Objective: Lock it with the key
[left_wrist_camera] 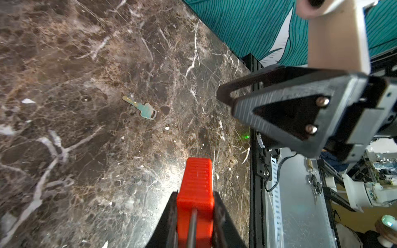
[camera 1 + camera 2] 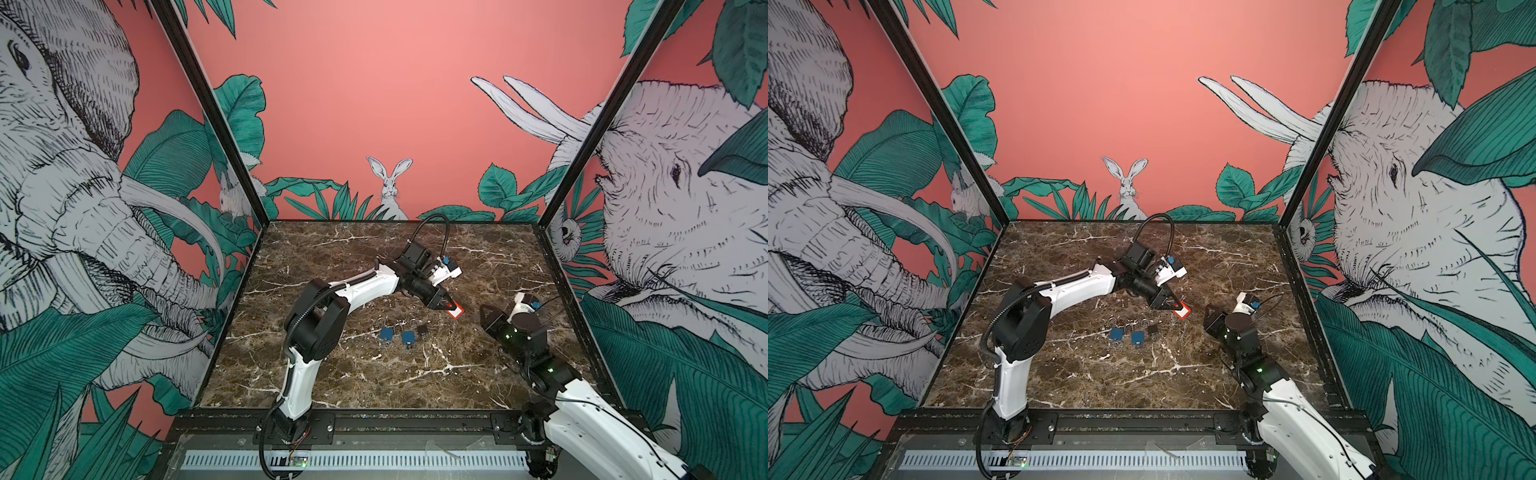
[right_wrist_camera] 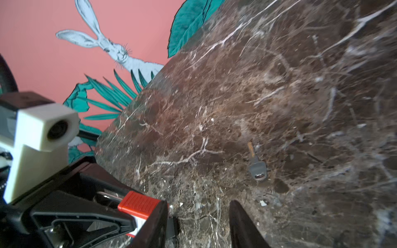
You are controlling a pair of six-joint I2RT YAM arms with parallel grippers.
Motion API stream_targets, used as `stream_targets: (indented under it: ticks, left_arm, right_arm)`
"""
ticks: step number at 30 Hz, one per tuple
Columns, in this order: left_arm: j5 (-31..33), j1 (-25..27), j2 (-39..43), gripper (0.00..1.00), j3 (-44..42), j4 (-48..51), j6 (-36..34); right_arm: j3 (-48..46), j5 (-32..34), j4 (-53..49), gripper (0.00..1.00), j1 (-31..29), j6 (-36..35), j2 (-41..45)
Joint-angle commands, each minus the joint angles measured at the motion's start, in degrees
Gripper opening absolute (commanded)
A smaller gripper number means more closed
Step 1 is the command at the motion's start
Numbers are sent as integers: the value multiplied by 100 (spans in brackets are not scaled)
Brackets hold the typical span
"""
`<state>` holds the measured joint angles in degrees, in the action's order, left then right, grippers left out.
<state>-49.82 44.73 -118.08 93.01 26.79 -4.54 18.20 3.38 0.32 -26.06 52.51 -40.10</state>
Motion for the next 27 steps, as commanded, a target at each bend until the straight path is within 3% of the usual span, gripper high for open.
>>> stream_targets:
  ticks: [1, 5, 9, 14, 25, 27]
  left_arm:
    - [-299, 36, -162, 0, 760, 1207, -1052]
    - [-279, 103, -877, 0, 1854, 2740, -2101]
    - [82, 172, -1678, 0, 2904, 3663, -2567]
    - [481, 178, -2509, 0, 3861, 3937, -2464]
    - [759, 247, -3290, 0, 4834, 3771, -2174]
    - [860, 259, -3291, 6, 4912, 3750, -2207]
  right_arm:
    - [210, -709, -27, 46, 39, -496, 53]
    - [118, -657, -37, 45, 99, -380, 134]
    - [-50, -619, -10, 45, 312, -130, 338]
    - [-66, -796, -103, 45, 636, -100, 542]
    - [-150, -1022, 91, 45, 708, -48, 361]
    - [-173, -1027, 117, 45, 708, -48, 326]
